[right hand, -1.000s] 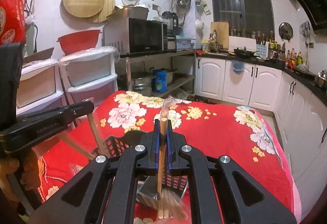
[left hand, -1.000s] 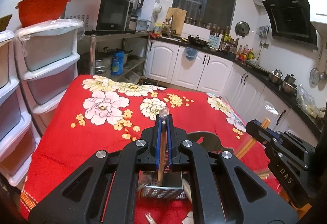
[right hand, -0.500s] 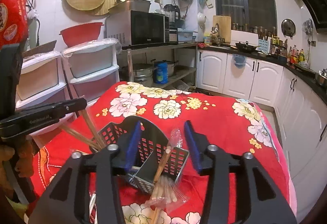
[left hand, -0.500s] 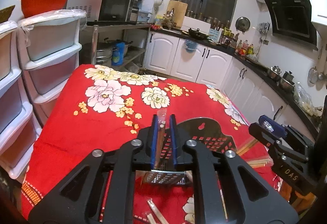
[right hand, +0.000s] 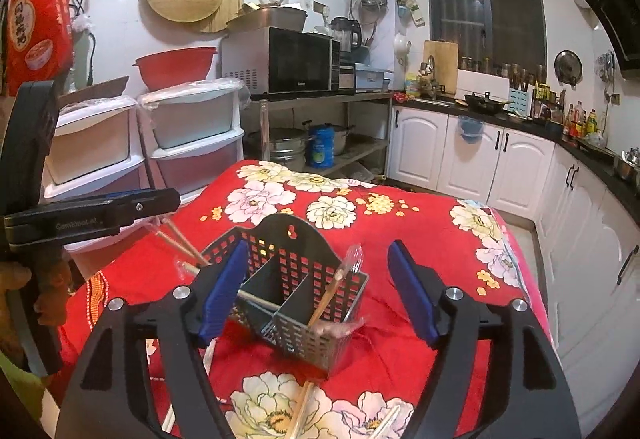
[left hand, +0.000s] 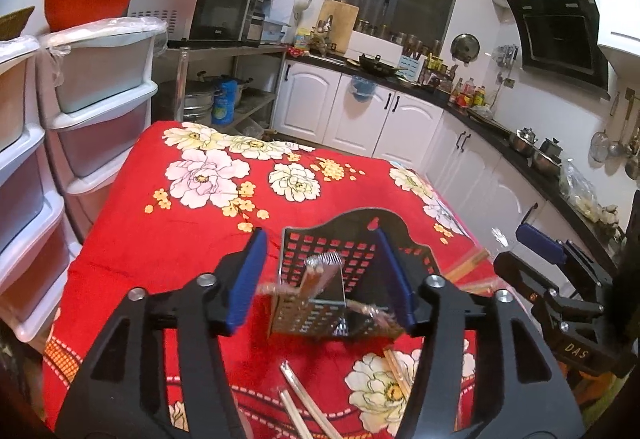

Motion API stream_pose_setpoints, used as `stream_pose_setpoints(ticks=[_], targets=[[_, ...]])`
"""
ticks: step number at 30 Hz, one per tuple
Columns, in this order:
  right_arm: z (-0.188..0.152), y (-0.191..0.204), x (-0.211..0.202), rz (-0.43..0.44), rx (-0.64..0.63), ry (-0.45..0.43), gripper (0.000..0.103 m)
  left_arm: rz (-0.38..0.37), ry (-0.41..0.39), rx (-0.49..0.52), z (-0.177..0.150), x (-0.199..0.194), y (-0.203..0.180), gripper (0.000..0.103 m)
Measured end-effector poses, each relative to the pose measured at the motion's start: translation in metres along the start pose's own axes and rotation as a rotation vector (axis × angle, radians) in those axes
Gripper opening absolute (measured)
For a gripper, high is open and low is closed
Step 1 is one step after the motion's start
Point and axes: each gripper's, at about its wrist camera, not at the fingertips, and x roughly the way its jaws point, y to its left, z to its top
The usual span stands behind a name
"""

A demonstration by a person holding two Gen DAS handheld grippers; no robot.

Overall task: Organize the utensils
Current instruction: 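Withdraw both open tools from the caddy toward the remaining bundles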

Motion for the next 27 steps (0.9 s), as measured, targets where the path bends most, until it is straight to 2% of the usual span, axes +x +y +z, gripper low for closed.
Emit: stream_pose_setpoints(ticks=[9,22,27], targets=[[-0.005,-0.001,-0.023,0.000,0.009,-0.019,0.075,-0.021,-0.019,0.013,-0.013,-0.026,-0.008,0.074],[-0.029,0.005,-0.041,0.018,0.014,0.016,0.077,-0.031,-0.002,0.026,-0.037,-0.040,-0.012,0.084],[-0.039,0.003,-0.048,0.009,0.027,0.031,0.078,-0.033,0.016,0.020,-0.049,-0.040,-0.007,0.084]])
